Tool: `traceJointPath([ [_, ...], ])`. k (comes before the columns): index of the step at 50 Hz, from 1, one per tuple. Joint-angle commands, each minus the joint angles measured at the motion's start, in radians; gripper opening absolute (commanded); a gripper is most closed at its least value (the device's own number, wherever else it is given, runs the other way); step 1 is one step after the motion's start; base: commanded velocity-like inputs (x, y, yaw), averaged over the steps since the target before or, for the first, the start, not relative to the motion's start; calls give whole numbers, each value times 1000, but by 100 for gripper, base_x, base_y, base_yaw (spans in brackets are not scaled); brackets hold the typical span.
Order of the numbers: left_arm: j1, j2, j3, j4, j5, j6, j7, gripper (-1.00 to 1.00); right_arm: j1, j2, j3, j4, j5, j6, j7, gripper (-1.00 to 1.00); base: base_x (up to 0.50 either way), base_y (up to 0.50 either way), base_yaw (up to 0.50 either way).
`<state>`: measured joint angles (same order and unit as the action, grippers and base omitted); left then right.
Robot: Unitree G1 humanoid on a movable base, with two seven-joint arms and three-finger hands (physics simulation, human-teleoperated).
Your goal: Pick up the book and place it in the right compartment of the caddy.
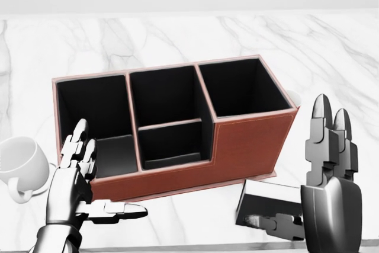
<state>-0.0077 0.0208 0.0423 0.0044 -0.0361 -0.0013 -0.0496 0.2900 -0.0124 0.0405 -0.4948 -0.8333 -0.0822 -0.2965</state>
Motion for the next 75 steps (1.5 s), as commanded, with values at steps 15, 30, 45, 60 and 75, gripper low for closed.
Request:
traceJointPath([
  [15, 1, -1, -1, -3, 2, 3, -2, 100, -79, -24, 58, 367, -46, 32, -78, 100, 11, 0, 0],
  [30, 2, 0, -1, -1, 1, 0, -3, 100, -73, -34, 52, 375, -2, 27, -49, 100, 0, 0, 0],
  [45, -3, 0, -2, 2, 1, 2, -3, 100, -143, -46, -13, 511, -18, 67, -45, 100, 0, 0, 0],
  [60, -2, 0, 0, 1, 0, 3, -3, 100, -199, -62, 11, 720, -52, 90, -93, 100, 0, 0, 0],
  [75, -2, 0, 2, 1, -1, 1, 3, 100, -254, -78, 8, 857, -55, 97, -90, -28, 0, 0, 0],
])
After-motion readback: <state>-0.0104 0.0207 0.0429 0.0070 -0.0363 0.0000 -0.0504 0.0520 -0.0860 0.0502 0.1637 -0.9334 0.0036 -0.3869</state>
